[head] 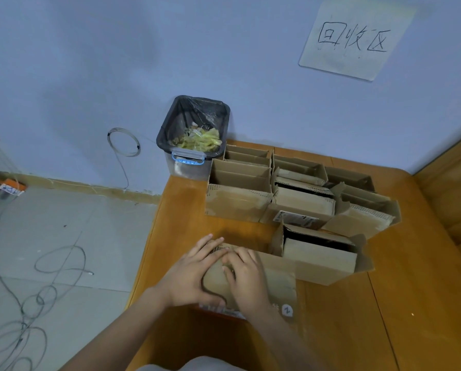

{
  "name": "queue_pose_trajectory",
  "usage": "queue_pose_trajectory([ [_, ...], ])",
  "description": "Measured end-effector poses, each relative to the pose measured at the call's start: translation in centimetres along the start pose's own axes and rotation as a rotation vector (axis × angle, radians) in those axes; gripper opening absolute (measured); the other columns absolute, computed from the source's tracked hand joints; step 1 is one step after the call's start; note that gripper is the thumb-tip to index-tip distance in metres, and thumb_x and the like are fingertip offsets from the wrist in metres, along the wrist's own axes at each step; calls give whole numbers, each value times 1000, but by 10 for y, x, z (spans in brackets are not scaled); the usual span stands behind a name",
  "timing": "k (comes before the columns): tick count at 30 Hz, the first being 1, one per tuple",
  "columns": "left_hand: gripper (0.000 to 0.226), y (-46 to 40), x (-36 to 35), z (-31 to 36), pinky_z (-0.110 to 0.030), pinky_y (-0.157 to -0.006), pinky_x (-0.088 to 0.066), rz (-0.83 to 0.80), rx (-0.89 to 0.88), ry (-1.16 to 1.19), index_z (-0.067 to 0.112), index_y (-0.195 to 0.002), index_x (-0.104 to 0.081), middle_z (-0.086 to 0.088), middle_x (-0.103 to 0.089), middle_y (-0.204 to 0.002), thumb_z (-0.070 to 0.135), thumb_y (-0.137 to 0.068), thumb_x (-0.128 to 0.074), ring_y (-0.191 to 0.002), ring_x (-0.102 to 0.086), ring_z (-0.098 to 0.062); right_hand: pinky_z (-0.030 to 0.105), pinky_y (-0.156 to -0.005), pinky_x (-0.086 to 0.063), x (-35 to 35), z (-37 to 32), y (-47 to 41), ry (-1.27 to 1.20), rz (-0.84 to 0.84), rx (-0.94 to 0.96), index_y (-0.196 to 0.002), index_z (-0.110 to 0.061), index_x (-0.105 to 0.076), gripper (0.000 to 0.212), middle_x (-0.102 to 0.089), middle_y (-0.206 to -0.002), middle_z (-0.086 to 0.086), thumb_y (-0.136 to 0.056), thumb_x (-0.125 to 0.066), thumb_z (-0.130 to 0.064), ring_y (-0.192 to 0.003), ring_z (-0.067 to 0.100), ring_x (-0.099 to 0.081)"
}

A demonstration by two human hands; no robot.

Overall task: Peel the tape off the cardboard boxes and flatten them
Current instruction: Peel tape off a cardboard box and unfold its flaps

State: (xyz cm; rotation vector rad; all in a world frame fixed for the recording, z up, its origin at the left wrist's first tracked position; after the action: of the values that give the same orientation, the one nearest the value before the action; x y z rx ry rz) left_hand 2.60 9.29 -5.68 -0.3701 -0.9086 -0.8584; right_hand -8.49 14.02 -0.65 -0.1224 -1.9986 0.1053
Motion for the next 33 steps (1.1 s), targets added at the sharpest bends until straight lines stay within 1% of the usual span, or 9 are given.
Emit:
queue_pose_trajectory([
  [3, 106, 0, 1, 0, -35, -112, -16, 3, -2, 5, 48, -147, -5, 33, 13, -153, 89, -63, -54, -144, 19, 0, 42, -84, -52, 8, 3, 4, -45, 66, 83, -92, -10, -73, 15, -70, -97, 2, -80, -69, -1, -94, 24, -64],
  [7, 108, 0, 1, 0, -38, -115, -16, -3, 5, 4, 45, -148, -6, 32, 12, -154, 90, -62, -52, -144, 19, 1, 26, -94, -40, 10, 15, 6, -147, 26, -3, -130, -15, -59, 38, -65, -120, -2, -93, -59, -10, -110, 17, -57],
  [9, 110, 1, 2, 0, -40, -116, -18, -5, 10, 18, 42, -150, -9, 31, 10, -154, 90, -62, -53, -144, 19, 1, 18, -89, -35, 12, 15, 6, -180, 20, 10, -115, -11, -68, 25, -67, -109, 2, -92, -60, -7, -104, 20, -58],
  [12, 109, 1, 1, 0, -42, -117, -20, -16, 14, 21, 44, -149, -7, 30, 9, -155, 90, -61, -53, -144, 19, 2, 20, -79, -39, 12, 14, 11, -192, 41, 14, -86, -5, -72, 10, -61, -89, 8, -85, -65, 1, -86, 19, -56],
  [16, 110, 1, 1, 1, -43, -116, -21, -22, 20, 13, 44, -150, -8, 32, 11, -154, 90, -61, -54, -144, 19, 2, 34, -85, -45, 5, 23, 11, -123, -37, -83, -92, -9, -70, 14, -62, -98, 5, -93, -57, -11, -95, 17, -57],
  [20, 110, 1, 1, 0, -43, -116, -21, -25, 28, 23, 45, -149, -8, 35, 12, -152, 90, -60, -55, -143, 19, 2, 26, -81, -45, 3, 32, 4, -149, -218, -228, -94, -19, -69, 15, -64, -97, -7, -95, -55, -24, -90, 10, -57],
  [25, 112, 1, 1, 1, -45, -117, -20, -34, 40, 24, 39, -152, -13, 30, 8, -155, 90, -60, -55, -143, 20, 3, 18, -70, -43, 0, 47, -2, -332, -381, -395, -100, -21, -67, 12, -65, -90, -7, -92, -59, -17, -85, 10, -59],
  [29, 113, 0, 2, 1, -47, -118, -19, -36, 43, 29, 36, -152, -14, 28, 7, -156, 89, -61, -54, -142, 21, 4, 21, -63, -43, 7, 48, -4, -287, -269, -351, -94, -27, -49, 17, -56, -79, -9, -89, -64, -21, -73, 6, -54],
  [33, 113, 0, 2, 2, -46, -118, -20, -34, 32, 33, 36, -152, -14, 26, 6, -157, 89, -61, -54, -143, 20, 3, 13, -63, -34, 15, 31, 1, -127, -128, -142, -87, -26, -59, 6, -50, -81, -18, -91, -61, -22, -75, 1, -47],
])
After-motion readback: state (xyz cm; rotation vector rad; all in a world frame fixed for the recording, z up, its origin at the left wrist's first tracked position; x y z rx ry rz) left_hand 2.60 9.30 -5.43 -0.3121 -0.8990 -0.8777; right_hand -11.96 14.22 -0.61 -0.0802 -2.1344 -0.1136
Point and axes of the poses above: each hand's wrist, its own y-axis away from the middle knuckle, its own x-axis out of the back of the hand, z = x × y, the point moved 6 cm from there along -y, towards the middle knuckle
